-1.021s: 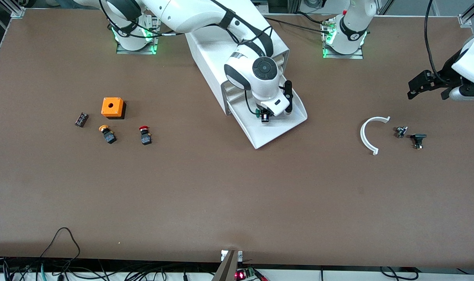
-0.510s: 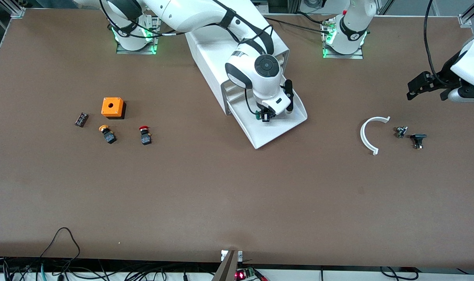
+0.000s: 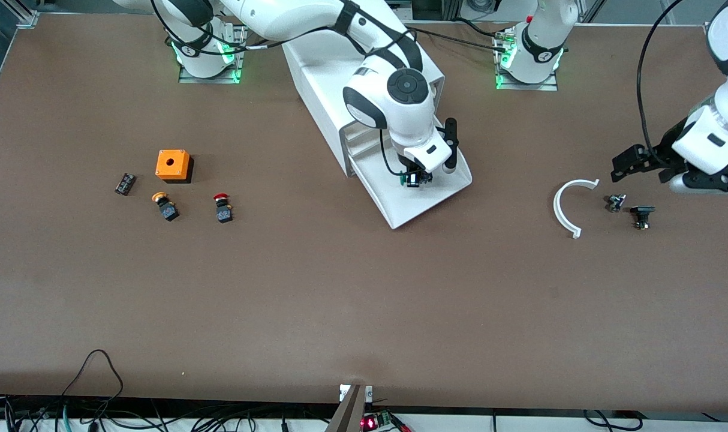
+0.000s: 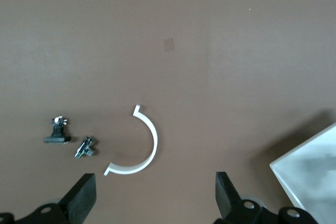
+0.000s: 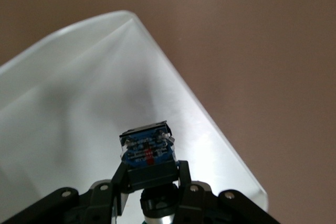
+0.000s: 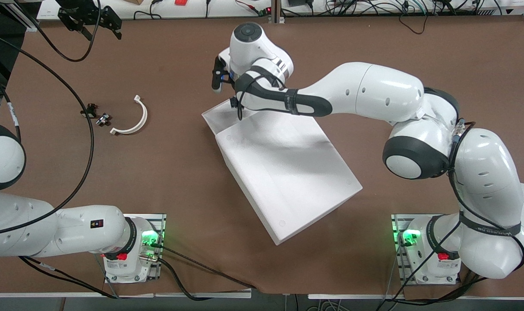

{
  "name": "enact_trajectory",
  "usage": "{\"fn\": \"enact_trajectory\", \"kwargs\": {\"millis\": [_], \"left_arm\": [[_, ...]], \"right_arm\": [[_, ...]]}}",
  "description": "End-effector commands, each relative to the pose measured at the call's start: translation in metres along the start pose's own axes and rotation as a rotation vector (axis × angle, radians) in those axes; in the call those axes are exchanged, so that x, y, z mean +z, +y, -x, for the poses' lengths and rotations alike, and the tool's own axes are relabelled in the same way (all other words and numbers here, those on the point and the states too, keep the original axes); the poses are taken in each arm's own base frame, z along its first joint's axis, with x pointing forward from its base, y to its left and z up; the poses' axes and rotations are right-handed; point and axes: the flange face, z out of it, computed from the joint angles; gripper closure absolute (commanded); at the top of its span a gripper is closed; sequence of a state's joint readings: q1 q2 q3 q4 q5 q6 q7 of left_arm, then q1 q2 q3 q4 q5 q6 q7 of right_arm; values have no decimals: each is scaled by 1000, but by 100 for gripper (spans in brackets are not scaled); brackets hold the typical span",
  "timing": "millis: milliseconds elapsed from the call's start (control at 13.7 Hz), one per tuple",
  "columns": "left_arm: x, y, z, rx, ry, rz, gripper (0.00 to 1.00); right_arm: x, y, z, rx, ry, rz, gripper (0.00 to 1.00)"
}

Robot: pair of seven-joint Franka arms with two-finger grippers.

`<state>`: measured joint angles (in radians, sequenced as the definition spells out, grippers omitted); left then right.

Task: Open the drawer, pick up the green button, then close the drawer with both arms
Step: 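Carry the green button out with the right gripper while the left gripper reaches the drawer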

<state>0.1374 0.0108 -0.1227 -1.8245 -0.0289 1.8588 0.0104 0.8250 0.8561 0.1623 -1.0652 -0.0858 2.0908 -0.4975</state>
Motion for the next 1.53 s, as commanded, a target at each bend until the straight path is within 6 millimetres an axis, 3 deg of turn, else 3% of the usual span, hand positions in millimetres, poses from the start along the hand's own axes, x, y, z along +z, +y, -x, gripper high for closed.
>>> {"fn": "enact_trajectory", "kwargs": {"millis": [0, 73, 292, 438, 583, 729, 802, 1021, 1458], "left_arm": [[39, 17, -25, -40, 4, 48, 0], [66, 29, -30, -86, 4, 62, 0], [140, 84, -26, -201, 66, 84, 0], [189, 139, -23, -283, 29, 96, 0], [242, 192, -11, -382, 15, 109, 0], [282, 229, 10, -480, -7, 108, 0], [293, 240, 16, -517, -24, 100, 0], [309, 259, 39, -497, -58, 75, 0], [297, 335, 129, -295, -131, 61, 0]], "right_arm": [[-69, 38, 22, 152, 28, 48, 72], [-83, 53, 34, 223, 35, 62, 72], [-112, 106, 100, 431, 11, 89, 72], [-113, 140, 160, 603, -34, 93, 72], [-103, 148, 207, 820, -87, 93, 72], [-90, 164, 249, 1082, -130, 117, 72], [-84, 172, 262, 1145, -141, 117, 72], [-43, 168, 303, 1235, -204, 105, 72], [49, 119, 345, 1393, -150, 122, 72]]}}
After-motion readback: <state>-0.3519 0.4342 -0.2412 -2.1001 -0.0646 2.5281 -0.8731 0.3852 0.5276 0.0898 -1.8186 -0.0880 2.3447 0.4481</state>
